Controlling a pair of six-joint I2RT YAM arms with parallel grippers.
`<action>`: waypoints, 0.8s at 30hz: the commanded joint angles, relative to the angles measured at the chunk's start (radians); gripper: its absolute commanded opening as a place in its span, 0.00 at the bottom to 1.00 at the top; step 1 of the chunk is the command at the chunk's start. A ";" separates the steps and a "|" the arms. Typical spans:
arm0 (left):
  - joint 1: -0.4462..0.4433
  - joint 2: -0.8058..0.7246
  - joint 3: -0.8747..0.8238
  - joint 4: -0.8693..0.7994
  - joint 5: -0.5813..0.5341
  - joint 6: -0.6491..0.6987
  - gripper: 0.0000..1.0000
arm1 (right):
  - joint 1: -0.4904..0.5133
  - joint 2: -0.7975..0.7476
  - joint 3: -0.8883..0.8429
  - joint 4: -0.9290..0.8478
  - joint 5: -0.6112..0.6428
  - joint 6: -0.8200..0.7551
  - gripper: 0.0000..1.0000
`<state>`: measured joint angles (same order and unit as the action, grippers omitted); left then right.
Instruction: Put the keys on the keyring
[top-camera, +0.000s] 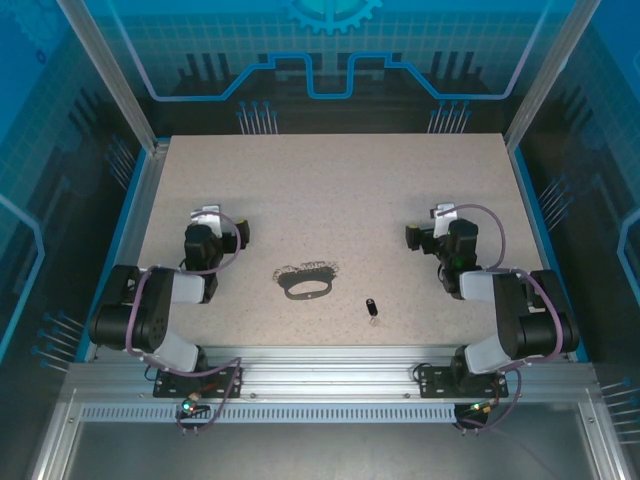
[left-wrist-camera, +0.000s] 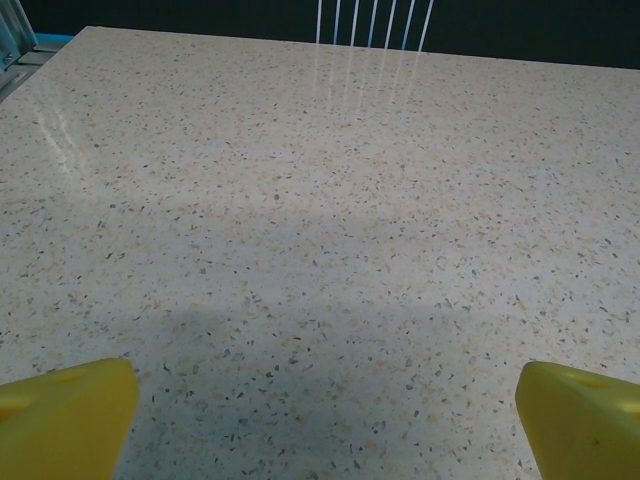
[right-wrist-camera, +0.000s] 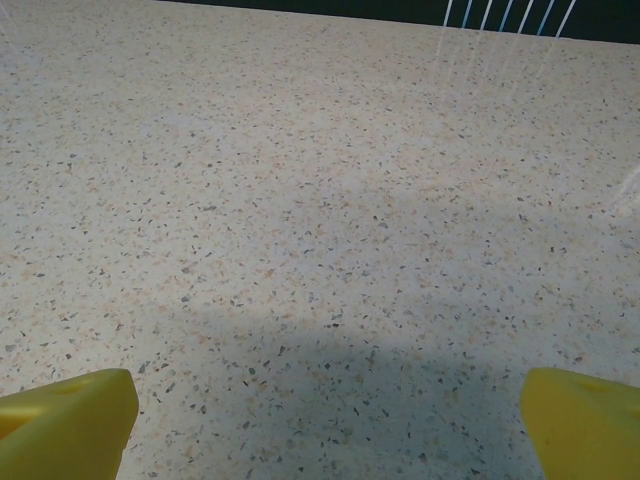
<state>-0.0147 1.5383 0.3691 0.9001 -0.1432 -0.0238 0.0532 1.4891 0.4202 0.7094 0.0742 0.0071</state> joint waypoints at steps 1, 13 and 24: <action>0.009 -0.040 -0.030 0.061 0.009 0.004 0.99 | -0.006 -0.086 0.087 -0.160 0.052 0.029 1.00; -0.029 -0.544 0.246 -0.860 -0.173 -0.236 0.99 | -0.009 -0.320 0.638 -1.268 0.000 0.422 1.00; -0.252 -0.571 0.572 -1.631 0.034 -0.502 0.90 | 0.295 -0.349 0.621 -1.466 -0.251 0.426 0.86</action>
<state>-0.2237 0.9722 0.9031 -0.4507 -0.1989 -0.3859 0.2722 1.1217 1.0588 -0.6674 -0.0929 0.3996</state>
